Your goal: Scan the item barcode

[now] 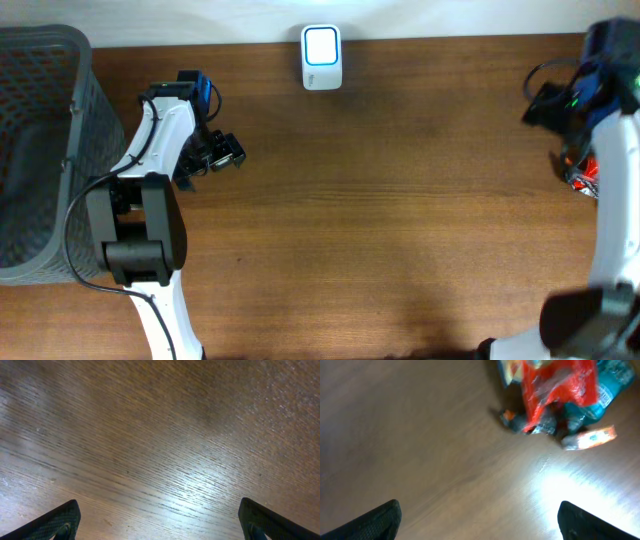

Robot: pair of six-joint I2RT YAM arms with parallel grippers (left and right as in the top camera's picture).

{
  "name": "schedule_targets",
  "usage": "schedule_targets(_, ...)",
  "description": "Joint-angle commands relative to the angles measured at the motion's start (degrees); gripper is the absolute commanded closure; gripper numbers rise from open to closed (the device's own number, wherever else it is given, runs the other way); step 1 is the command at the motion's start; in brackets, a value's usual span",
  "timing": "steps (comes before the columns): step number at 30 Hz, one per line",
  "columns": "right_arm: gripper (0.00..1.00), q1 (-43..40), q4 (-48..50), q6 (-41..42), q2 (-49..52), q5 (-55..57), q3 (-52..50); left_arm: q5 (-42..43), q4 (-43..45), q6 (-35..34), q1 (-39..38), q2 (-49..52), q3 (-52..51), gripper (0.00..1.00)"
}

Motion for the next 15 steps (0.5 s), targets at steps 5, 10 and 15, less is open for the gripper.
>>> schedule_targets(5,0.02,12.1,9.4,-1.1,-27.0,-3.5,-27.2,-0.4,0.0,-0.3,0.2,0.3,-0.3,0.01)
schedule_targets(10,0.02,18.1,8.1,-1.6,-36.2,-6.1,-34.6,-0.4,-0.1,-0.3,0.2,0.3,-0.3,0.01)
schedule_targets(15,0.02,18.7,3.7,-1.6,-36.8,-6.1,-34.7,-0.4,0.0,-0.3,0.3,0.3,-0.3,0.01)
